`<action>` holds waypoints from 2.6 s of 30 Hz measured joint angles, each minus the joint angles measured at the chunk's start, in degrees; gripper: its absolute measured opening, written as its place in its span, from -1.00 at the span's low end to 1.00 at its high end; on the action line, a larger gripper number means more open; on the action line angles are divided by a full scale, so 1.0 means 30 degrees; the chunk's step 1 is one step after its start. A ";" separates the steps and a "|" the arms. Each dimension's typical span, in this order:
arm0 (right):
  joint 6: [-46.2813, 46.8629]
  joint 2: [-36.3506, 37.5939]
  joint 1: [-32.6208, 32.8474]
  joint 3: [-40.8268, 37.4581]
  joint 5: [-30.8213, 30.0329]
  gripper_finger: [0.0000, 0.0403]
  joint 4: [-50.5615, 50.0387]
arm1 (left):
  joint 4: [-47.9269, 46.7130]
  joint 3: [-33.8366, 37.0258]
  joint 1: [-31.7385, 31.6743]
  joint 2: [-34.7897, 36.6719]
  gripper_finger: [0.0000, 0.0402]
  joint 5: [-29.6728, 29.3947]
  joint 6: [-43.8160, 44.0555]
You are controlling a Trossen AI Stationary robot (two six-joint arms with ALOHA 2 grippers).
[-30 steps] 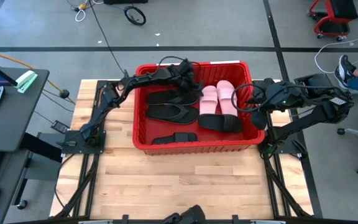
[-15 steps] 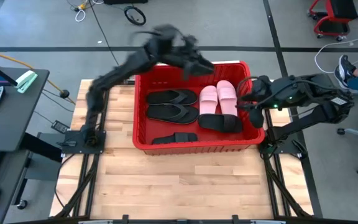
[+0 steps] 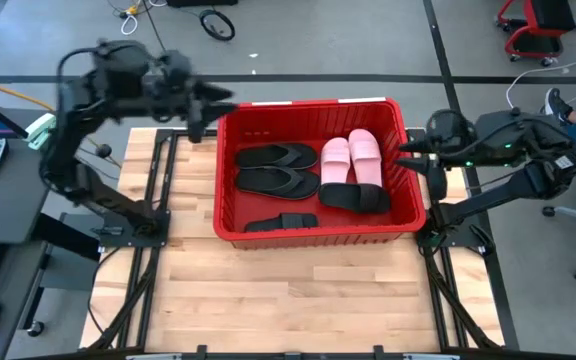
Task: Pick and place slides into bin
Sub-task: Return to Home Position
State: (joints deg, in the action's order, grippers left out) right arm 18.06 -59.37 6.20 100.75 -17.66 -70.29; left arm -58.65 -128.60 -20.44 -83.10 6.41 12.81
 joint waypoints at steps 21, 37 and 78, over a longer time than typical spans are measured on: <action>-0.1506 0.5654 0.0000 -0.3501 -0.0992 -0.18 0.0534 | -0.6775 0.1011 0.1214 0.3876 -0.04 -0.8252 0.1029; -0.1232 1.3884 0.0000 -1.8199 0.1349 -0.18 1.2102 | 1.0827 2.1980 0.1623 1.4144 -0.04 -0.6265 0.1525; -0.2800 1.9727 -0.0007 -2.5749 0.1998 -0.18 1.6754 | 2.7841 4.2687 0.1957 2.3218 -0.04 -0.6845 0.4514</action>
State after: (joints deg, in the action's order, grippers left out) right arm 9.66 -0.19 6.17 23.50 -11.67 -20.03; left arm 24.88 -0.54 -14.57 -13.45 -14.13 26.35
